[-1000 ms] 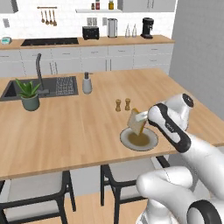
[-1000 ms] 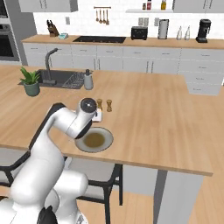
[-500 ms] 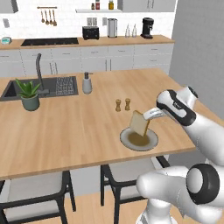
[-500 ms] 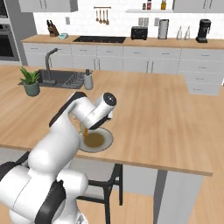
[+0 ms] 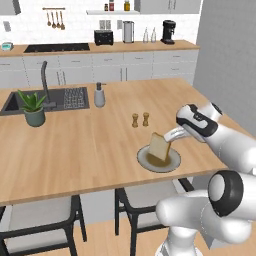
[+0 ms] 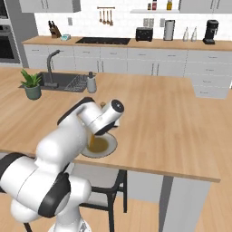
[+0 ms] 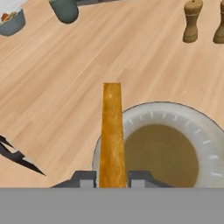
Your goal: Start the toaster. Once the lever pops up, take the bread to the plate on the dining counter.
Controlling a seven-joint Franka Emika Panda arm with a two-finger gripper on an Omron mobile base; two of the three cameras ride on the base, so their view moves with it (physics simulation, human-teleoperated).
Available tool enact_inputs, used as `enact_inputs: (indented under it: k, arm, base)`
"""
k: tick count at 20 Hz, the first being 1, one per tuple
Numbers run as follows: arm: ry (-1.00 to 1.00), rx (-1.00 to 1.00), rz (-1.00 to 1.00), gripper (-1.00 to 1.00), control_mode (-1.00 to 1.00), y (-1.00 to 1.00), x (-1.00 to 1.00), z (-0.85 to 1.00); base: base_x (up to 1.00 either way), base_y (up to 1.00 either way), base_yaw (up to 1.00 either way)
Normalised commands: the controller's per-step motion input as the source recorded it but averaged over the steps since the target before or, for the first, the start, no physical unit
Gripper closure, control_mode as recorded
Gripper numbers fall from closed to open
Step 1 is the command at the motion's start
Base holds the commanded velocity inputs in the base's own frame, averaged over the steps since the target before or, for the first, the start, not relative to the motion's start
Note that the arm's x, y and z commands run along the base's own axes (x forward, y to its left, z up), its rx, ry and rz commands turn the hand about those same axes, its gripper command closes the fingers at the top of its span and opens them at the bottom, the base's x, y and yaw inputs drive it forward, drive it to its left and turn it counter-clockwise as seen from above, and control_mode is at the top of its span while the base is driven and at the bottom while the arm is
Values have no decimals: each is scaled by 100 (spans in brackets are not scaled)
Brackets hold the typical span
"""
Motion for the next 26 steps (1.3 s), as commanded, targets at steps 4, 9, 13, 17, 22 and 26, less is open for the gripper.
enact_inputs:
  k: [4, 9, 13, 17, 22, 26]
  arm:
    - [8, 0, 0, 100, -100, 2, 0, -25]
    - [11, 0, 0, 100, -100, 3, 0, -24]
    - [4, 0, 0, 100, -100, 4, 2, -20]
    - [0, 0, 0, 100, -100, 0, 4, -1]
    - [0, 0, 0, 100, -100, 0, 1, -2]
    - [0, 0, 1, 100, -100, 0, 11, -8]
  base:
    - [0, 0, 0]
    - [0, 0, 0]
    - [0, 0, 0]
    - [0, 0, 0]
    - [0, 0, 0]
    - [0, 0, 0]
